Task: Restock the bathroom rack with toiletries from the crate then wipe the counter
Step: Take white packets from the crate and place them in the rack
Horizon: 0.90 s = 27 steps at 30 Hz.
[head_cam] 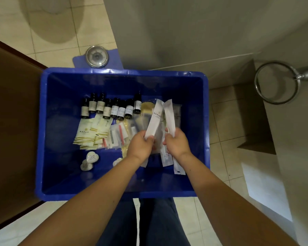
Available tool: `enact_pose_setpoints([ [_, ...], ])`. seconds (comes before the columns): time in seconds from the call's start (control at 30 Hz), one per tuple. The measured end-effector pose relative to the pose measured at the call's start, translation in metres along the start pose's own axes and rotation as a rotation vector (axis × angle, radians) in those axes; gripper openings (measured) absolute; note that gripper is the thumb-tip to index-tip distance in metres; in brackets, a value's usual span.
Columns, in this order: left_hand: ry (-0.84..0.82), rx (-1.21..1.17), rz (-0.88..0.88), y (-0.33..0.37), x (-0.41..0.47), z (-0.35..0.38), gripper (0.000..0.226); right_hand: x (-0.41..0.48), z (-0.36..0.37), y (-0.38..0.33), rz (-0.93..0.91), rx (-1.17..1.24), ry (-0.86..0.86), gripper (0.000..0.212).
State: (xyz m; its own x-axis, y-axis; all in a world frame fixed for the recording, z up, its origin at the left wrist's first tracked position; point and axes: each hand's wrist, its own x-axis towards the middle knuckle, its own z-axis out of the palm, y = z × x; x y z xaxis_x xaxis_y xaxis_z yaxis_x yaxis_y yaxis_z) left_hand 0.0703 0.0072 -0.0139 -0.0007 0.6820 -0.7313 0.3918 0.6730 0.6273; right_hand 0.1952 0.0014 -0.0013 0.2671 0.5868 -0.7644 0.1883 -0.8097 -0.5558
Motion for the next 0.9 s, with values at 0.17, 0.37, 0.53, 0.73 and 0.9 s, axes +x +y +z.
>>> enact_pose_setpoints([
  [0.17,-0.079,-0.058,0.008,0.035,-0.037,-0.030,0.018,-0.043,-0.006,-0.026,0.004,0.004,0.015,0.017],
  [0.37,-0.124,-0.093,0.031,0.069,-0.090,-0.061,0.021,-0.110,-0.021,-0.059,0.079,0.227,0.035,0.039],
  [0.53,-0.189,-0.019,0.113,0.096,-0.133,-0.072,0.024,-0.159,-0.045,-0.070,0.160,0.421,0.130,0.031],
  [0.73,-0.288,0.081,0.249,0.129,-0.182,-0.057,0.026,-0.222,-0.083,-0.056,0.149,0.569,0.180,0.034],
  [0.9,-0.418,0.187,0.352,0.153,-0.218,-0.022,0.024,-0.265,-0.117,-0.032,0.087,0.720,0.350,0.021],
])
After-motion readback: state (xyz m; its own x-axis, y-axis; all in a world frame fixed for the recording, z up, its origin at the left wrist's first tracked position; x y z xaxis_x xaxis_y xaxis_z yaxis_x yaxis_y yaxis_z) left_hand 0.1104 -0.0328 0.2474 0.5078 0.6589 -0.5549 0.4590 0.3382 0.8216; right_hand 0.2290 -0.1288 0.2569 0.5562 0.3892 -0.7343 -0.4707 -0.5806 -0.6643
